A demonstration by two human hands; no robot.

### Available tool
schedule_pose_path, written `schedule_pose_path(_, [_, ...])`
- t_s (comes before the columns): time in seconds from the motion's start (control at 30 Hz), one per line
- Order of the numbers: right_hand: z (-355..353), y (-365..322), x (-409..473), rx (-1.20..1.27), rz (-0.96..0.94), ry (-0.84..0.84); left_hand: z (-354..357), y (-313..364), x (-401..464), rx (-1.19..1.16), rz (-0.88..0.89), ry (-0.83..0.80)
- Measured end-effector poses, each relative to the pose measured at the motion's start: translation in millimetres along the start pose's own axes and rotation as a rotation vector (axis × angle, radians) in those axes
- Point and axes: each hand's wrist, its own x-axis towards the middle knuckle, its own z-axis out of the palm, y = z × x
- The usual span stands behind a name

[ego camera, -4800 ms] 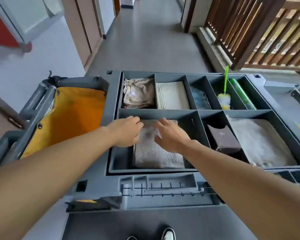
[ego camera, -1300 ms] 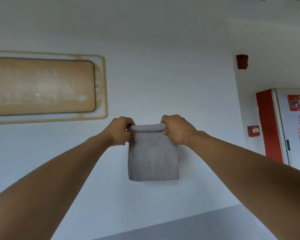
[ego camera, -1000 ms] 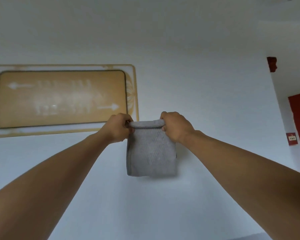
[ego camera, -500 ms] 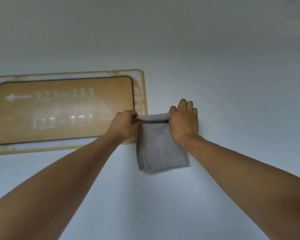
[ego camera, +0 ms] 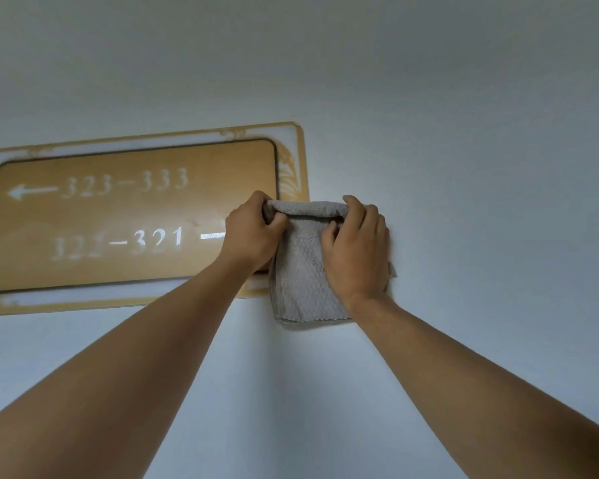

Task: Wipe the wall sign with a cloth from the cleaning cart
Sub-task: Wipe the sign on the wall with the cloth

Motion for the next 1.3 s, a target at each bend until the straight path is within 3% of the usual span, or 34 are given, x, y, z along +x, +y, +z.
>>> schedule_pose_path(0.23, [-11.2, -5.2, -5.3, 0.085, 0.049, 0.024, 1.7, 25.7, 0.3, 0.095, -0.151, -0.054])
schedule_pose_path(0.5, [-17.8, -11.7, -18.1, 0.057, 0.032, -0.086, -3.5, 51.1, -1.7, -0.108, -0.219, 0.051])
schedule_pose_path(0.67, [-45.6, -5.3, -5.3, 0.361, 0.208, -0.27, -0.3, 79.3, 0.8, -0.274, -0.436, 0.035])
schedule_pose_path(0.8, [-75.2, -3.4, 20.4, 0.563, 0.388, -0.567, 8.4, 109.5, -6.4, -0.431, -0.573, 0.047])
schedule_pose_path(0.97, [-82.8, 11.6, 25.9, 0.608, 0.322, -0.648, 17.1, 122.2, -12.4, -0.6, -0.571, 0.001])
schedule_pose_path(1.17, [-62.0, 21.2, 28.6, 0.639, 0.221, -0.636, 21.9, 105.3, -10.3, -0.251, -0.351, -0.118])
schedule_pose_path(1.3, [-52.1, 26.6, 32.8, 0.544, 0.273, -0.62, 20.0, 93.7, -16.7, -0.241, -0.218, -0.163])
